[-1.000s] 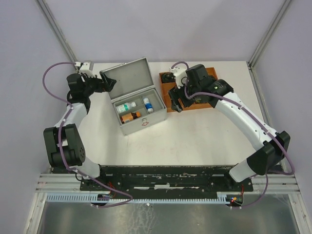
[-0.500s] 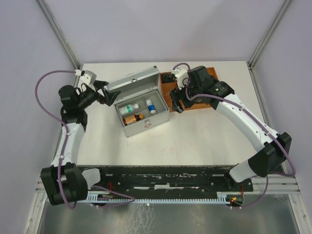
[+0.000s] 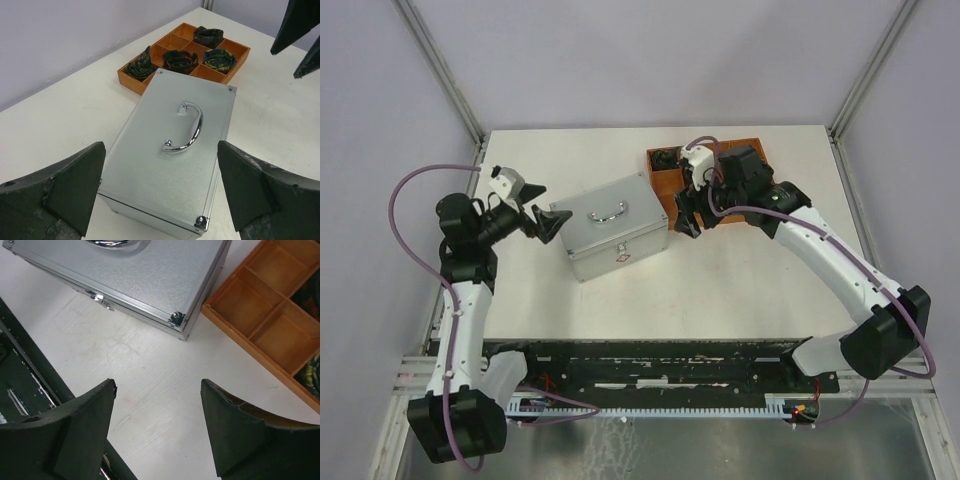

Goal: Organize the medicine kit

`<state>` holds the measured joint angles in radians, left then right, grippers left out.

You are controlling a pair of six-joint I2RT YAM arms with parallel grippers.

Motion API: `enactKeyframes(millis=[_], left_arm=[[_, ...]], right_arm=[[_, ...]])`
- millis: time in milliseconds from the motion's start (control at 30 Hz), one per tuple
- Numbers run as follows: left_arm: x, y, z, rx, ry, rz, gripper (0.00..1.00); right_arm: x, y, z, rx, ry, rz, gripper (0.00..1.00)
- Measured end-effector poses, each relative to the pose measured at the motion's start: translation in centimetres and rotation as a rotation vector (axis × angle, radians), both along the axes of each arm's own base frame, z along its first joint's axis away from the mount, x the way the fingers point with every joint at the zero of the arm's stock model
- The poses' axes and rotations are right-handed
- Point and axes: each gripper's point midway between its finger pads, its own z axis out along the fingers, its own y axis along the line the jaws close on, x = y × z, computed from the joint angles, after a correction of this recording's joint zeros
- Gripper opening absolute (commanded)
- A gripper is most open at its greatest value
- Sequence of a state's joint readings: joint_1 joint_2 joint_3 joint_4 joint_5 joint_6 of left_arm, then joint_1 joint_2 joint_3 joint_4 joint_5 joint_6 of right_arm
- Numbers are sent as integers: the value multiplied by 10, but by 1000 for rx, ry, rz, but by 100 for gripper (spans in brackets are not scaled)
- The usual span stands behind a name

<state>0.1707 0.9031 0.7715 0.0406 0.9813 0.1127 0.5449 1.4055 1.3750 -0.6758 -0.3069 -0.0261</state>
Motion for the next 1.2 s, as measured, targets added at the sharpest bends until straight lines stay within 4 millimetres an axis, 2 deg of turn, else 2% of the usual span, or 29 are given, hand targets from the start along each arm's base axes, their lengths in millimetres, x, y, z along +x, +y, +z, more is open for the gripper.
enactKeyframes(millis=[167, 267, 400, 500, 600, 667, 767, 967, 1067, 1200], left_arm=[[10, 3, 3, 28, 20, 43, 99], [15, -1, -6, 73, 34, 62, 99], [19, -14, -30, 168, 66, 70, 99], [19, -24, -49, 240, 85, 52, 99], [20, -28, -64, 274, 111, 45, 95], [23, -28, -72, 288, 127, 59, 95], [27, -27, -83, 305, 130, 85, 95], [29, -25, -107, 330, 172, 106, 95], [31, -25, -107, 330, 163, 111, 95], [33, -25, -107, 333, 157, 120, 95]], right_arm=[[-13, 15, -10, 63, 35, 95, 75], [-18, 26, -17, 114, 54, 146, 73], [-26, 44, -46, 192, 109, 187, 72], [-36, 56, -78, 239, 170, 198, 72], [-47, 65, -105, 285, 190, 200, 72], [-50, 71, -116, 316, 186, 198, 72], [-47, 84, -127, 367, 173, 180, 72], [-23, 108, -136, 463, 141, 132, 73], [-16, 117, -141, 495, 119, 120, 73], [-18, 130, -149, 521, 124, 129, 73]])
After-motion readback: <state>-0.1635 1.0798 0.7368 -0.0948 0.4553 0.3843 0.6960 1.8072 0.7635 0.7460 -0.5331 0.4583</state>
